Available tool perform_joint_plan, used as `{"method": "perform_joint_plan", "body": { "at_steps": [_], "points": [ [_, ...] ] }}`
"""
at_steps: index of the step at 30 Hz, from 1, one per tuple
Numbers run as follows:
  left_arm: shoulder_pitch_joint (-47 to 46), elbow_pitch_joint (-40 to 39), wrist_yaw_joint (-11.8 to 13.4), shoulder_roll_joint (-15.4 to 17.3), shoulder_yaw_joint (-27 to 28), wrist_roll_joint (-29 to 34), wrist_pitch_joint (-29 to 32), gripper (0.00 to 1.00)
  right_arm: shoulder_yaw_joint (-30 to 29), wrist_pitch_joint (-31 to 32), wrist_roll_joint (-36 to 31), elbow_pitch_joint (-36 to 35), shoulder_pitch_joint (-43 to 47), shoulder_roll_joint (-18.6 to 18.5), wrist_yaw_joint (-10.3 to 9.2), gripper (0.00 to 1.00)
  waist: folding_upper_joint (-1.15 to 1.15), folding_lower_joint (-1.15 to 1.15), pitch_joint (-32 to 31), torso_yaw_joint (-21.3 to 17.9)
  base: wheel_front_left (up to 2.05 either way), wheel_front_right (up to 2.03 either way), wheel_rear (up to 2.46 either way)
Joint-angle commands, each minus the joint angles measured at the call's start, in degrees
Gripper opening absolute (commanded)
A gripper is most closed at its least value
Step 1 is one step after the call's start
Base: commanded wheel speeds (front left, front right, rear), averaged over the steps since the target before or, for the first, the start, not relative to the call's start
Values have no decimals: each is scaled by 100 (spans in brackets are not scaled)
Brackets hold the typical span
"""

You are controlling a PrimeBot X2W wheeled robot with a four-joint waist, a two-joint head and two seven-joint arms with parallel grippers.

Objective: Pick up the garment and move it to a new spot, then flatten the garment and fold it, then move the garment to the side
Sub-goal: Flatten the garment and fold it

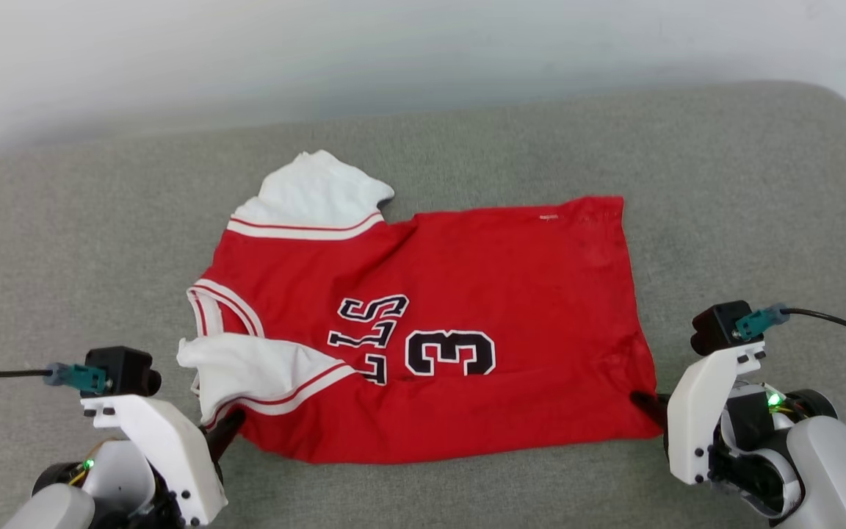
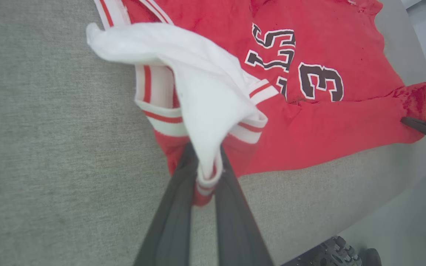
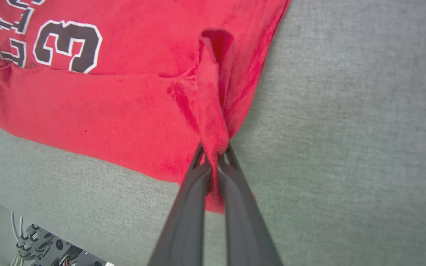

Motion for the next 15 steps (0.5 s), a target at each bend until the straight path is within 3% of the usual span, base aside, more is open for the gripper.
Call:
{"method": "perform_joint_plan", "body": {
  "at_steps": [1, 9, 15],
  "points": [
    [110, 14, -2, -11, -13, -1, -21, 0, 15, 5, 4, -41, 143, -30, 13, 0, 0, 0, -251, 11, 0, 0, 0],
    [645, -142, 162, 86, 25, -96, -108, 0, -64, 103, 46, -284, 600, -118, 7, 0, 0, 0, -753, 61, 0, 0, 0],
    [1235, -461, 428, 266, 173, -221, -190, 0, -216, 250, 51, -652, 1107, -147, 7, 0, 0, 0, -910, 87, 0, 0, 0]
  ]
}}
